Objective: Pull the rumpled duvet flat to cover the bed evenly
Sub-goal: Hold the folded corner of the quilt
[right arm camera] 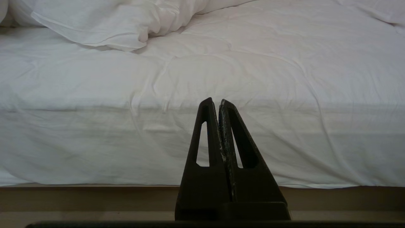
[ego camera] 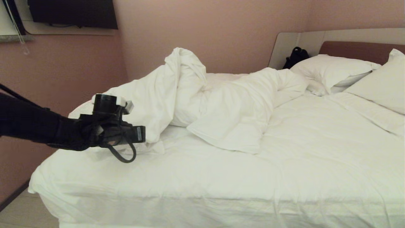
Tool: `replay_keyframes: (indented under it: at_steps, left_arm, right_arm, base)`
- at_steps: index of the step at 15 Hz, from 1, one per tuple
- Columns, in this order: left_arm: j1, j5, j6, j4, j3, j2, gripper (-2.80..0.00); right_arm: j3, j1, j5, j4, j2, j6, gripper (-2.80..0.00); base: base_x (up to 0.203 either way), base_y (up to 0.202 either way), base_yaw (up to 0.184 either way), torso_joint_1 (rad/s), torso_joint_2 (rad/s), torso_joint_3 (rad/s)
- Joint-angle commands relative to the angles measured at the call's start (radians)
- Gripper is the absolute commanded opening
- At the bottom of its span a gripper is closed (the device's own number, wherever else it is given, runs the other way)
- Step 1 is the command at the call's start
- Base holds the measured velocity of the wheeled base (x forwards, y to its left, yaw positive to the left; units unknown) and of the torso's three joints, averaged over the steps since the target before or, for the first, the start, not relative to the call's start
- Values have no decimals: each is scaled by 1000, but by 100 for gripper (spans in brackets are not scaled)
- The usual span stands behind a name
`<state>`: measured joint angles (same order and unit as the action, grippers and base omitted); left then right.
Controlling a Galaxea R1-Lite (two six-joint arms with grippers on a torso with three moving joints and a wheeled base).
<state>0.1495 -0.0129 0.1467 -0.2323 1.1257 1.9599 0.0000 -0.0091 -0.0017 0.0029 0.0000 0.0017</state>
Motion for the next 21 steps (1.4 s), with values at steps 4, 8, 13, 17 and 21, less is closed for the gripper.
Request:
replay_keyframes:
  at_steps: [4,8,13,17,21]
  left_arm:
    - [78,125,-45,9,73,98,-280]
    - [102,222,-84,-5,112,155,-280]
    - [140,384,-88,-31,149,208,0]
    - [180,483,-111,-77,170,237,0]
    - [215,690,-178,-117,229,325,0]
  right_arm:
    - [0,0,0,0,0,0,-280]
    - [0,0,0,0,0,0,-280]
    - [0,0,0,0,0,0,-280]
    - [0,0,0,0,0,0,-280]
    - [0,0,0,0,0,0,-280]
  base:
    - [0,0,0,0,0,0]
    - [0,0,0,0,0,0]
    - [0,0,0,0,0,0]
    - [0,0,0,0,0,0]
    - [0,0,0,0,0,0]
